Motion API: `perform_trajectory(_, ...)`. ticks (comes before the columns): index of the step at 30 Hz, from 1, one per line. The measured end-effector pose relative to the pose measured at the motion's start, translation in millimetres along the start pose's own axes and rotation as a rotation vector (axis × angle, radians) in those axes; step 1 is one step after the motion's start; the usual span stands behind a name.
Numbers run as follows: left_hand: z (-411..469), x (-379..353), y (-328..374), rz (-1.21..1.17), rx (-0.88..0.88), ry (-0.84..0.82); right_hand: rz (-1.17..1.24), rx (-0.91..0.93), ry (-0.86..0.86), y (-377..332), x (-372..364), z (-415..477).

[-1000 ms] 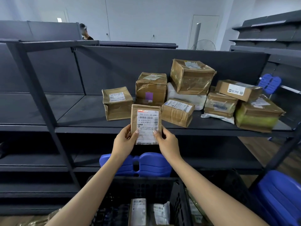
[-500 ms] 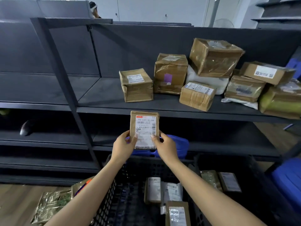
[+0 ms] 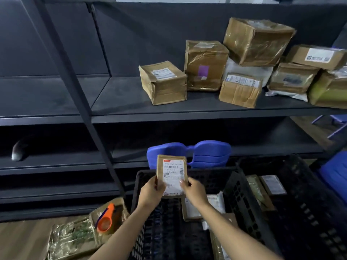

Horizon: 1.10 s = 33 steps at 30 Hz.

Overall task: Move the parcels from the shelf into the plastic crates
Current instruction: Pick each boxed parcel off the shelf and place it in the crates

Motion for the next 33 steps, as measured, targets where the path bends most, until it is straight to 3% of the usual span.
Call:
perform_trajectory(7,45,-68,-72,0.041,0.167,-0.118,-0.102,-0.2,-0.152,85,-62,20)
perform_trajectory(12,76,-111,-123,0.059,0.256,-0.173,-0.088,-0.277,-0.17,137,-104,28)
perform_trajectory(16,89,-137,-148,0.032,0.302,-0.225,-0.147,-0.288,-0.197,164,-121,31)
perform_trajectory(23,109,-167,-166,0.202,0.294,-0.223,-0.209,-0.286,-0.167,198,-136,41)
perform_trajectory(33,123,-198,-191,0.134,0.313,-0.282,-0.362,-0.23,-0.084,208,-143,47)
Point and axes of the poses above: each hand's wrist, its own z-axis towards the middle knuckle, its own x-axis out of the back of the hand, y = z × x, the point moved 8 cm from there along z, towards the middle knuckle, and after that the axes turned 12 degrees about x, right-handed, at the moved point
